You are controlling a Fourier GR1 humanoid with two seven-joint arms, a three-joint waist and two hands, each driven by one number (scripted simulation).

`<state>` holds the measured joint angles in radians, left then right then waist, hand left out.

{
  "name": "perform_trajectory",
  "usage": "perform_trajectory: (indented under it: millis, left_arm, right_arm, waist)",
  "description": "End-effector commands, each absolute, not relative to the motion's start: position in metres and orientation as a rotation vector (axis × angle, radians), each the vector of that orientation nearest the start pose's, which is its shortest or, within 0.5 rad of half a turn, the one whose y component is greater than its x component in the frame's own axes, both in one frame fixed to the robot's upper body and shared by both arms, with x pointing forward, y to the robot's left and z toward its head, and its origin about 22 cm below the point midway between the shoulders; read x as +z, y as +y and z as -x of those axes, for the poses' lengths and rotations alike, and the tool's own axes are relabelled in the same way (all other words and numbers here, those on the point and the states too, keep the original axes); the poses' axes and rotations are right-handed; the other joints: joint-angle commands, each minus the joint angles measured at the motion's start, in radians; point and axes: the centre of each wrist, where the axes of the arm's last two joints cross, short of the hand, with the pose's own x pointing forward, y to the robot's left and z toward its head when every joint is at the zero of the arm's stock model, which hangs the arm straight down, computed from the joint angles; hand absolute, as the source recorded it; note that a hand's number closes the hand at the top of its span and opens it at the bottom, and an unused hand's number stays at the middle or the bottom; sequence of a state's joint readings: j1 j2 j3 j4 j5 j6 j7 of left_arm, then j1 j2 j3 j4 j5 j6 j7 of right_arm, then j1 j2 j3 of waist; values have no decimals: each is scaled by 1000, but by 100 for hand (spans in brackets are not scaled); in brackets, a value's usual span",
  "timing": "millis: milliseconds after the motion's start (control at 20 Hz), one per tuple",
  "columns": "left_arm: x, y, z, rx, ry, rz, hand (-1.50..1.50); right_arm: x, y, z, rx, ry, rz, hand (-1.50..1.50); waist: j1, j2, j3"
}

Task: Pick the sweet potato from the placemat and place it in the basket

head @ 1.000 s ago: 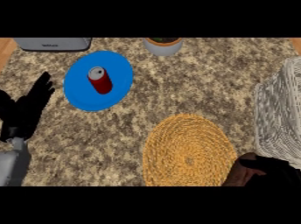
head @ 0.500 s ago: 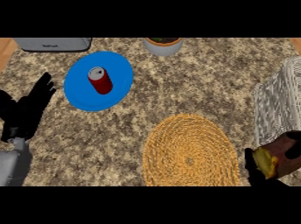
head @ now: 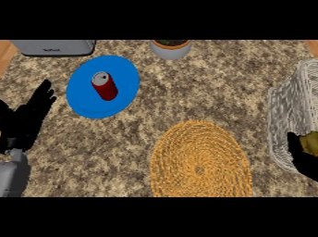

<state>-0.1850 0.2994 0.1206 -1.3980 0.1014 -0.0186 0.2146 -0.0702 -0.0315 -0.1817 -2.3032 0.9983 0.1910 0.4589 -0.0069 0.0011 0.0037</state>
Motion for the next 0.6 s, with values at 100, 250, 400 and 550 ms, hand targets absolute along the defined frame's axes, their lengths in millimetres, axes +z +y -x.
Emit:
perform_trajectory:
  millis: [100,250,400,550]
  left_arm:
    - [30,321,-280,-72,-1382,-204,0]
    - [37,321,-283,-78,-1376,-185,0]
    - [44,332,-285,-72,-1373,-186,0]
    - [48,327,-281,-66,-1372,-206,0]
  right_arm:
    - [171,-336,-198,-46,-1526,1201,-150]
    - [163,-373,-208,37,-1500,1141,-150]
    - [148,-396,-196,88,-1553,1125,-150]
    - [148,-396,-220,116,-1592,1073,-150]
  waist:
    - [-1,-1,-1]
    - [6,-1,-3]
    - [2,-2,-3]
    - [8,-2,-3]
